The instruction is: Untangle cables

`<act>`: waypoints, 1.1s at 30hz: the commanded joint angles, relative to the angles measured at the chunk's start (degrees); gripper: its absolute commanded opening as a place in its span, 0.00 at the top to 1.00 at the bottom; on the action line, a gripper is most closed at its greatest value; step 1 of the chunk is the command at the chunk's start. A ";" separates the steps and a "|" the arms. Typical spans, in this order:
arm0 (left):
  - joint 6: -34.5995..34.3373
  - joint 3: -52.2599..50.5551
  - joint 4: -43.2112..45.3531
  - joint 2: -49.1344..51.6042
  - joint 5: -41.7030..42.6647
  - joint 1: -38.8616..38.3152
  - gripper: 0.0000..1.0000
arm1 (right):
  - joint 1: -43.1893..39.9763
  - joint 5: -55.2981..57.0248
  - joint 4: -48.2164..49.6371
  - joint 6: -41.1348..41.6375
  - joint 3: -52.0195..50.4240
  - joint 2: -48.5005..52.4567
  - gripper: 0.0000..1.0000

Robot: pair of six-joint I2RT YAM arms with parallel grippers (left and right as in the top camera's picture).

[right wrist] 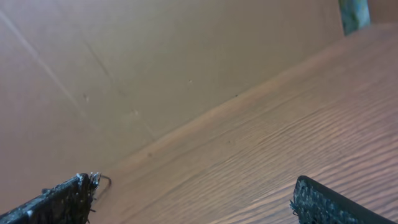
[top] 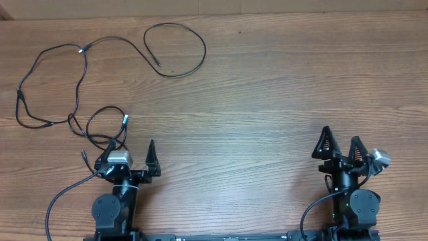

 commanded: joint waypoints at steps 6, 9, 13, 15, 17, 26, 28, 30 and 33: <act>1.27 -0.39 0.15 -0.55 -0.02 -0.63 0.01 | 3.61 -0.42 0.07 -5.55 -0.66 -0.55 0.00; 1.25 -0.42 0.15 -0.55 -0.04 -0.63 0.00 | 3.54 0.79 0.11 -5.73 -0.63 -0.55 0.00; 1.25 -0.39 0.15 -0.55 -0.02 -0.63 0.00 | 3.54 0.42 0.09 -9.40 -0.63 -0.55 0.00; 1.27 -0.39 0.15 -0.55 -0.02 -0.63 0.01 | 3.54 0.44 0.09 -9.86 -0.63 -0.55 0.00; 1.27 -0.39 0.15 -0.55 -0.02 -0.63 0.01 | 3.56 0.39 0.09 -9.86 -0.63 -0.55 0.00; 1.27 -0.42 0.15 -0.55 -0.02 -0.63 0.01 | 3.54 0.46 0.28 -9.84 -0.63 -0.52 0.00; 1.25 -0.39 0.15 -0.55 -0.02 -0.63 0.01 | 3.54 0.46 0.28 -9.84 -0.63 -0.52 0.00; 1.27 -0.39 0.15 -0.55 -0.02 -0.63 0.00 | 3.54 0.46 0.28 -9.84 -0.63 -0.52 0.00; 1.27 -0.39 0.15 -0.55 -0.02 -0.63 0.01 | 3.54 0.46 0.28 -9.84 -0.61 -0.52 0.00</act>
